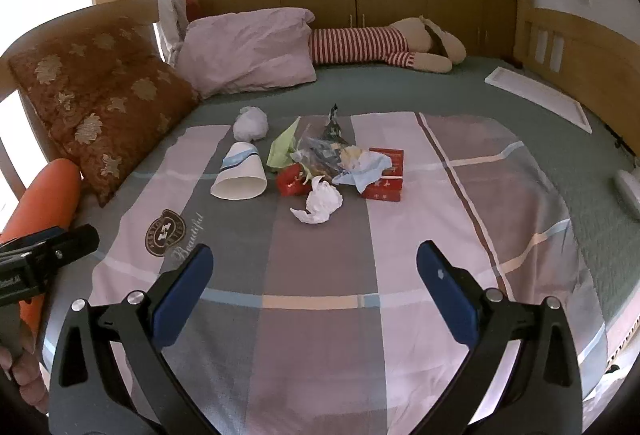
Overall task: Collect trash
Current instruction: 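Move both tools back over the bed toward the remaining trash, then grasp the white tissue with the left tool while the right tool grasps the clear plastic bag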
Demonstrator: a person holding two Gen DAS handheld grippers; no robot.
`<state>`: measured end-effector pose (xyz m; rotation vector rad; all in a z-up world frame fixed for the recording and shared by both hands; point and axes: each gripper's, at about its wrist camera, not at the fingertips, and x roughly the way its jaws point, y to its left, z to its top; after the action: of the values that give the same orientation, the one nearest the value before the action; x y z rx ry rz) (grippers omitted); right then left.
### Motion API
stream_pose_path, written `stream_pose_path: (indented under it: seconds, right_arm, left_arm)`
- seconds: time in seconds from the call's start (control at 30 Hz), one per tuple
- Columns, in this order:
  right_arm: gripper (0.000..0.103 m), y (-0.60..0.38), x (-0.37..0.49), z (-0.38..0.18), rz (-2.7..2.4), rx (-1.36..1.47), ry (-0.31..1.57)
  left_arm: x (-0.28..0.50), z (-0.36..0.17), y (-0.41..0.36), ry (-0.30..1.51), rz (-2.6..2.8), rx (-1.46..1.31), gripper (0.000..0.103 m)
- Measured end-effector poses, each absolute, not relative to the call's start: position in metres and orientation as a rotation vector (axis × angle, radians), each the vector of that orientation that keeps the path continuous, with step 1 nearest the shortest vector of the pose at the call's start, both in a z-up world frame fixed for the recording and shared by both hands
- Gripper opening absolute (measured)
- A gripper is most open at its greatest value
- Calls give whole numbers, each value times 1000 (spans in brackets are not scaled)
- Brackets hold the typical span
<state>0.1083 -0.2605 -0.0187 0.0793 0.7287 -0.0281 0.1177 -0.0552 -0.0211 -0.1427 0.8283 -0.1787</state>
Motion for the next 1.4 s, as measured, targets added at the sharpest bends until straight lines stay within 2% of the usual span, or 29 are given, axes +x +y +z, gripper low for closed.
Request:
stream_pose_path:
  seconds: [0.3, 0.47, 0.67, 0.83, 0.9, 0.97, 1.0, 1.03, 1.1, 1.27, 1.4]
  right_arm:
    - [99, -280, 130, -24, -61, 121, 743]
    - [99, -321, 135, -18, -127, 247, 712]
    - [99, -353, 141, -24, -165, 320, 720]
    - [99, -372, 151, -34, -166, 346, 735]
    - [98, -378, 161, -43, -142, 372, 743]
    - [94, -380, 170, -52, -118, 396, 763]
    - [92, -380, 178, -59, -94, 426, 774]
    - [91, -381, 183, -63, -77, 448, 778]
    - [86, -384, 198, -74, -31, 536, 786]
    - [83, -394, 228, -111, 57, 884, 802]
    - [74, -392, 248, -139, 70, 999, 839]
  left_arm:
    - [132, -41, -67, 865, -169, -137, 99]
    - [149, -57, -121, 869, -249, -41, 99]
    - [194, -83, -194, 894, -312, 31, 81]
    - [245, -110, -229, 939, -307, -6, 57]
    - [259, -118, -237, 955, -314, -10, 55]
    - [270, -129, -242, 989, -335, -17, 43]
    - [273, -133, -242, 1004, -348, -22, 25]
    - [274, -136, -240, 1013, -360, -28, 12]
    - [267, -134, -232, 1001, -380, -29, 4]
    - [231, -90, -182, 954, -442, 15, 4]
    - [195, -38, -124, 909, -409, -20, 3]
